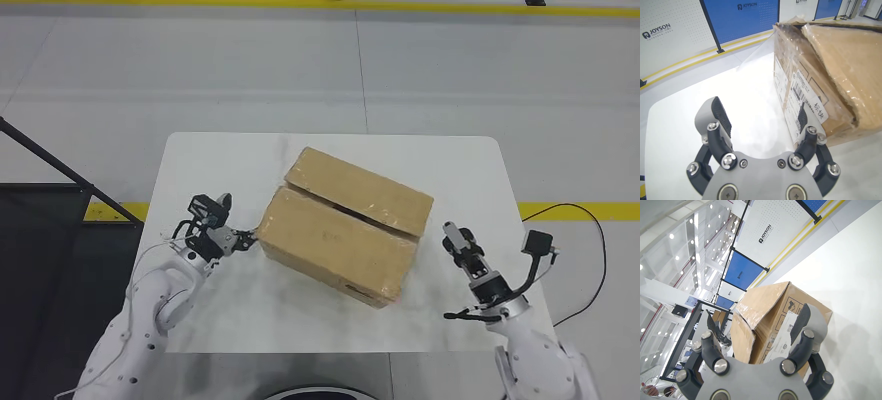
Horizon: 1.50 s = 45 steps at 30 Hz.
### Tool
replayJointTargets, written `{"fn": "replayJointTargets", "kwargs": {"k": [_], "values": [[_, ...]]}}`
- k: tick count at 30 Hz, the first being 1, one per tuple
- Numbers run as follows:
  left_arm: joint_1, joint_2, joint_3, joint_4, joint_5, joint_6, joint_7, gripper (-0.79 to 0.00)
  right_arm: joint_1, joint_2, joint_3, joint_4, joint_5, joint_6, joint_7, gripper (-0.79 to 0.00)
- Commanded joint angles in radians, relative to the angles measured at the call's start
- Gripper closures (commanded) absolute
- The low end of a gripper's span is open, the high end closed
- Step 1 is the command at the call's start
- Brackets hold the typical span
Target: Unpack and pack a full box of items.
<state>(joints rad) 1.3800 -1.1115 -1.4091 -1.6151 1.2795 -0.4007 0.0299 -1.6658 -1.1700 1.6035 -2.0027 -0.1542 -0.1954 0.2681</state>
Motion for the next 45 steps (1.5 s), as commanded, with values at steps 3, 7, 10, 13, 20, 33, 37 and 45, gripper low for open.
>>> {"fn": "replayJointTargets", "kwargs": {"k": [3,7,10,13,20,33,37,45], "values": [[0.029,0.006,-0.012,-0.012,0.011,-0.059,0.022,-0.785,0.003,-0.001,0.005,0.009,0.014,-0.004,-0.004,-0.785],[0.06,0.009,-0.021,-0.033,0.008,-0.09,0.039,-0.785,0.001,-0.003,0.013,0.007,0.023,-0.028,-0.043,-0.785],[0.085,0.012,-0.031,-0.052,0.004,-0.11,0.049,-0.785,-0.009,-0.005,0.016,0.0,0.022,-0.053,-0.068,-0.785],[0.107,0.014,-0.038,-0.073,-0.003,-0.13,0.054,-0.785,-0.016,-0.006,0.019,-0.007,0.02,-0.062,-0.079,-0.785],[0.141,0.018,-0.042,-0.115,0.011,-0.163,0.062,-0.785,-0.023,-0.008,0.023,-0.008,0.029,-0.08,-0.08,-0.785],[0.146,0.017,-0.074,-0.109,0.054,-0.008,0.044,-0.785,-0.048,-0.012,0.034,-0.013,0.032,-0.107,-0.092,-0.785],[0.108,0.012,-0.064,-0.103,0.085,0.086,0.017,-0.785,-0.056,-0.013,0.036,-0.016,0.033,-0.113,-0.096,-0.785],[-0.082,-0.012,0.05,0.028,0.155,0.205,-0.038,-0.785,-0.076,-0.015,0.043,-0.024,0.024,-0.122,-0.105,-0.785]]}}
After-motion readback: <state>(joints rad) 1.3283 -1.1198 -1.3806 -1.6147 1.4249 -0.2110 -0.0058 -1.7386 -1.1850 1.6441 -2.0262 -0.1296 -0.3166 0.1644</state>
